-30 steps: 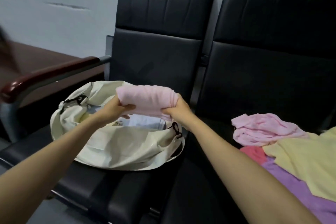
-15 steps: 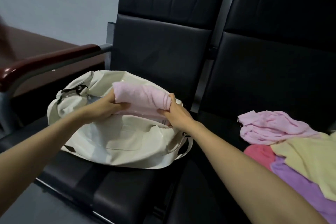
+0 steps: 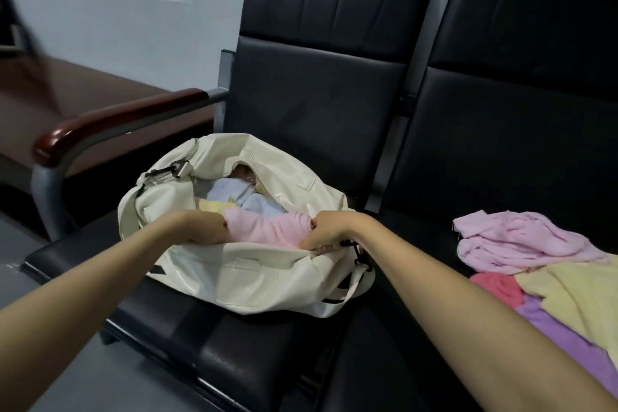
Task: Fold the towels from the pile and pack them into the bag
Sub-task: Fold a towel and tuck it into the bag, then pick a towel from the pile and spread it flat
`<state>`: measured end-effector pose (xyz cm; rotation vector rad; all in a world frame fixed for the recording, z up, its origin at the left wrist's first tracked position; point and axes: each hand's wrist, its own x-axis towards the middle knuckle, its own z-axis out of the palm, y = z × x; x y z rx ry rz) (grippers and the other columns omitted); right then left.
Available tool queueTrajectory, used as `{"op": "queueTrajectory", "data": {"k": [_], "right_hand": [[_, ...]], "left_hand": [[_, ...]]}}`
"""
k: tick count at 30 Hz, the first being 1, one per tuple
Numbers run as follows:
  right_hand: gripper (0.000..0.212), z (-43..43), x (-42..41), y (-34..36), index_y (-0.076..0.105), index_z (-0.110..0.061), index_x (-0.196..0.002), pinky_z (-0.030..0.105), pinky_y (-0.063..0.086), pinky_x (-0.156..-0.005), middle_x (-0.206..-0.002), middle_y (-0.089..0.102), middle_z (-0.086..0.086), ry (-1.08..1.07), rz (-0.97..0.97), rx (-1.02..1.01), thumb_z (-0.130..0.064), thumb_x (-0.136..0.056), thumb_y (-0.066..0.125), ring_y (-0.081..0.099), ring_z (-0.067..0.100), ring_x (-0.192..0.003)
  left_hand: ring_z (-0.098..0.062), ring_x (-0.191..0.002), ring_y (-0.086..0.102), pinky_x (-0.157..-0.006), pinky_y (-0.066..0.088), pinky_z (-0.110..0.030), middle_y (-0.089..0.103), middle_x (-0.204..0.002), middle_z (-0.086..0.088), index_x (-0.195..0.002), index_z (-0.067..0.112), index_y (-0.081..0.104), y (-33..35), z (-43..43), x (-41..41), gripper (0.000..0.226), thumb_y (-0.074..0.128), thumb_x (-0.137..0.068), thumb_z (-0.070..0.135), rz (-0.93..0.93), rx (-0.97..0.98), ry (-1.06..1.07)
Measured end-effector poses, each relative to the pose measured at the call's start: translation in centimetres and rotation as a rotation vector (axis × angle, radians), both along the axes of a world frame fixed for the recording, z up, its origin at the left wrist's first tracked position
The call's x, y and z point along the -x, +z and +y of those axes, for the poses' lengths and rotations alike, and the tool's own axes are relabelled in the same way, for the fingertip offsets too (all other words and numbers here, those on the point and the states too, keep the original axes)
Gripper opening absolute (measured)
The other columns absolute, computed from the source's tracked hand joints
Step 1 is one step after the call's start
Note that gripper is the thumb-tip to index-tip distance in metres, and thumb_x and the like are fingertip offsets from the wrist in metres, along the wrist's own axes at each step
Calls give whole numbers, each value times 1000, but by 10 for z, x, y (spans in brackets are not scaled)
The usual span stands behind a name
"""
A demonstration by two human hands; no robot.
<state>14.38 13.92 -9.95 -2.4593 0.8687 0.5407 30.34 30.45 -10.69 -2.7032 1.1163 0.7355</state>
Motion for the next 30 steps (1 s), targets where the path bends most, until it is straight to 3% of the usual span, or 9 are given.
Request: {"op": "queueTrajectory", "data": {"k": [5,10,15,18,20,22,25,28,30], "right_hand": [[37,8,-4,-4,56,-19,-87,24,37,-62,-77,50,1,-134,52,-126,-55,-90,51,47,13,-65],[31,2,-6,-12,54,-15,-85,24,37,-56,-73,53,-1,-112,-73,-17,-45,-88,58,48,13,-62],[22,5,-9,5,53,-15,-80,23,32,-53,-65,43,1,-103,162,-79,-35,-87,56,38,15,-54],[37,3,-12,11,41,-18,-65,24,32,-56,-59,38,-2,-84,260,-100,-42,-88,57,33,14,-53],[40,4,-16,8,35,-17,-59,23,31,-52,-51,37,-2,-34,338,-25,-34,-91,52,32,14,-48],[37,3,-20,7,35,-17,-57,22,32,-50,-50,37,0,9,369,58,-24,-91,49,32,16,-45],[11,0,-16,5,55,-11,-77,22,38,-50,-58,49,1,47,201,88,-17,-86,56,41,16,-48],[31,1,-7,-1,55,-14,-121,26,44,-61,-87,60,2,135,-11,72,-27,-93,57,53,17,-68],[29,-1,-2,-2,61,-13,-101,28,40,-66,-88,58,4,211,12,106,-39,-96,50,50,20,-74]], "left_hand": [[-21,-96,52,-88,43,-28,55,-129,-10,-129,8,52,-1,-17,-9,41,36,-100,33,-1,-148,-25],[-27,-109,59,-72,49,-26,58,-123,-10,-130,11,54,9,-26,-12,35,40,-100,22,70,-273,-67],[-14,-61,50,-52,39,-20,52,-77,-3,-119,6,54,28,-37,1,27,41,-98,16,-82,-392,-170],[-14,-66,53,-58,44,-22,55,-81,-3,-121,7,48,26,-42,-1,28,41,-98,21,-83,-332,-114],[-21,-96,61,-80,49,-28,60,-113,-9,-141,6,34,14,-41,-8,51,41,-99,34,-72,-251,-62],[-27,-107,56,-94,46,-33,57,-126,-12,-141,6,35,1,-37,-14,60,45,-95,43,-119,-126,-41],[-28,-104,56,-87,42,-31,59,-123,-14,-132,4,48,-10,-32,-17,48,46,-97,36,-151,40,-70],[-25,-104,57,-87,42,-30,62,-107,-7,-100,13,62,-14,-26,-17,36,55,-92,48,-24,151,-52],[-20,-91,55,-80,41,-29,59,-90,-2,-80,14,61,-18,-21,-22,40,62,-86,53,77,202,-10]]}}
